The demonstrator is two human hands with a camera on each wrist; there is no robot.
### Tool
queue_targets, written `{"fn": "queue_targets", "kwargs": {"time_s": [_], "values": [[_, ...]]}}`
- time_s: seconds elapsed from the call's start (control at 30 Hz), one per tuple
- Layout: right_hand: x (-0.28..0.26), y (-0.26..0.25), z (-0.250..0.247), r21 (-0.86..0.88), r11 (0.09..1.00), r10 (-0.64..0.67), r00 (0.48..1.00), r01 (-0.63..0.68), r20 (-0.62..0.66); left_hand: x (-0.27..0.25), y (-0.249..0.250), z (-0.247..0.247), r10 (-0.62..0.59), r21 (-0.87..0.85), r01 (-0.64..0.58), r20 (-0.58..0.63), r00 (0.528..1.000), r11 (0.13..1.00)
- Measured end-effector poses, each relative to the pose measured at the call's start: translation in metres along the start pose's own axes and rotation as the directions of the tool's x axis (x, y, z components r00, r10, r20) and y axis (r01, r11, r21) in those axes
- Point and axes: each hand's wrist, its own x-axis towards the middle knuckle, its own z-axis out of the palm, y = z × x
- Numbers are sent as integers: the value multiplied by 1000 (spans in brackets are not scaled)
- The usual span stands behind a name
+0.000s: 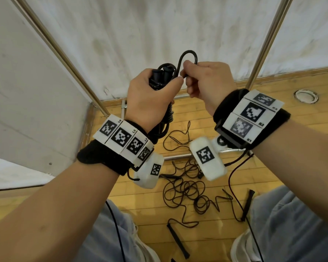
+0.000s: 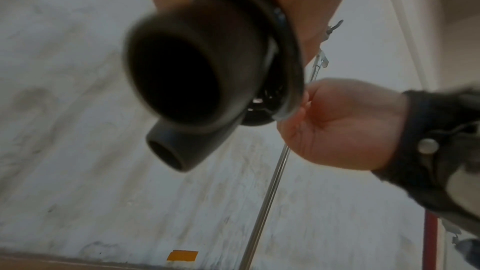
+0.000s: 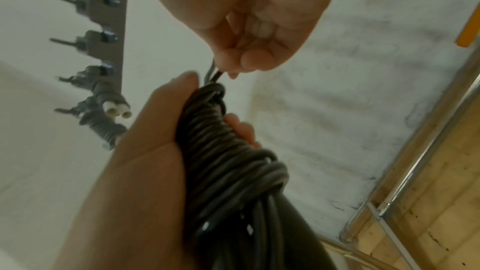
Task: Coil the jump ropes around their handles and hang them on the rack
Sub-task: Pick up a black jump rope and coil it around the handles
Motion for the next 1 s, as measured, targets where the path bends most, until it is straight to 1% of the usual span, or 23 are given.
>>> {"fn": "queue_targets", "kwargs": {"time_s": [0.07, 0.13, 0.27, 0.33, 0.47, 0.57, 0.67, 0.8, 0.87, 0.93, 1.0], "values": [[6, 2, -6, 35, 998, 45, 999, -45, -18, -2, 2, 0, -14, -39, 15, 36, 999, 999], [10, 5, -11, 33, 997, 75, 996, -74, -38, -6, 4, 1, -28, -68, 32, 60, 998, 997], [16, 12, -18, 7, 992, 126, 987, -126, -99, -11, 3, 3, -7, -94, 16, 96, 995, 995], [16, 12, -18, -6, 996, 93, 993, -93, -71, -7, 2, -1, -13, -120, 25, 103, 995, 992], [9, 9, -10, 49, 998, 23, 998, -26, 53, 2, -8, -10, -52, -138, 67, 111, 992, 988], [4, 3, 0, 55, 998, 7, 997, -11, 76, 1, -14, -10, -80, -118, 92, 103, 992, 989], [2, -4, 4, 69, 998, -14, 996, 8, 93, 0, -13, -10, -65, -115, 73, 71, 995, 991], [-1, -11, 0, 108, 994, -22, 986, 4, 167, -2, -6, -10, -49, -146, 51, 14, 999, 988], [-3, -17, 0, 103, 994, -48, 988, 33, 146, -4, 1, -9, -75, -190, 74, 0, 997, 979], [-5, -24, 2, 62, 994, -100, 991, 95, 85, -3, 7, -9, -93, -229, 91, 1, 996, 969], [-8, -33, 4, 16, 988, -156, 987, 155, 49, -3, 14, -11, -80, -233, 78, 3, 997, 969]]}}
